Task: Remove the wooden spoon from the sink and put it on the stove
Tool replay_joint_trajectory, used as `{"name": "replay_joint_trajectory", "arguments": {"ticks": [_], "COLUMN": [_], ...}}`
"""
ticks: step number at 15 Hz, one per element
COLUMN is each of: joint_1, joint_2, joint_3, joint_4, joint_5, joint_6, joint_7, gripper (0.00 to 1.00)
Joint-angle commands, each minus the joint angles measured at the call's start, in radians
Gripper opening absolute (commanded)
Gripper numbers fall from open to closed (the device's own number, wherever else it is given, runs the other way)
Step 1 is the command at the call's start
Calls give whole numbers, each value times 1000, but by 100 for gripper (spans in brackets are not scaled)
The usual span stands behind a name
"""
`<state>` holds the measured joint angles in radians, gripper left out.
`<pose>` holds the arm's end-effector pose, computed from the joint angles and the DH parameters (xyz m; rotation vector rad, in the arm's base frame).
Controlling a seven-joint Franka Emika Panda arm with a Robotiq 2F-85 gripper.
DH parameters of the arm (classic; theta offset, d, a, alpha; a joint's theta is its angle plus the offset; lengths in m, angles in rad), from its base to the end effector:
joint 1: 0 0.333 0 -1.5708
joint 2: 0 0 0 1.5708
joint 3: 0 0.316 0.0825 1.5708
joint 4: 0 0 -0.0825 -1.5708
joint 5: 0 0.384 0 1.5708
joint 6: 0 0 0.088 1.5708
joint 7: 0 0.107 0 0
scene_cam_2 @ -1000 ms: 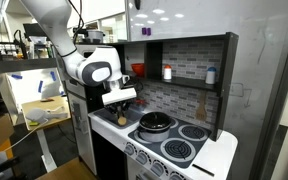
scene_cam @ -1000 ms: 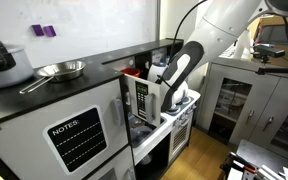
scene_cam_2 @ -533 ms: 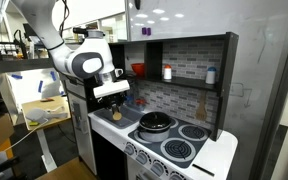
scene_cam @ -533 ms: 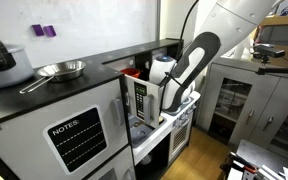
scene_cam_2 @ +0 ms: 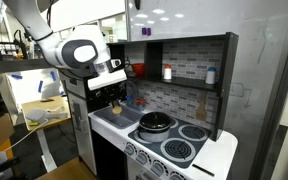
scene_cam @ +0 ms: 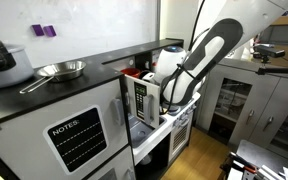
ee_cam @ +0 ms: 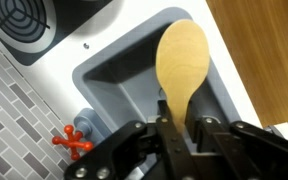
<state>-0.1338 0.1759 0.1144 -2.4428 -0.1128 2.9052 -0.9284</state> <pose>0.5142 -0.0026 0.2610 2.5972 1.4361 0.3679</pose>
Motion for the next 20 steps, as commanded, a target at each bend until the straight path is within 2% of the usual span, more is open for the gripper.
{"name": "replay_joint_trajectory", "arguments": {"ticks": [1, 7, 14, 20], "joint_1": [38, 51, 36, -28], "joint_2": [-80, -195, -328, -393], "joint_3": [-58, -115, -154, -226], "joint_4": [-52, -113, -187, -241], "joint_5": [-46, -124, -182, -221], "joint_6": [2, -29, -82, -90], "joint_7": [101, 281, 467, 560], "gripper": [5, 5, 5, 5]}}
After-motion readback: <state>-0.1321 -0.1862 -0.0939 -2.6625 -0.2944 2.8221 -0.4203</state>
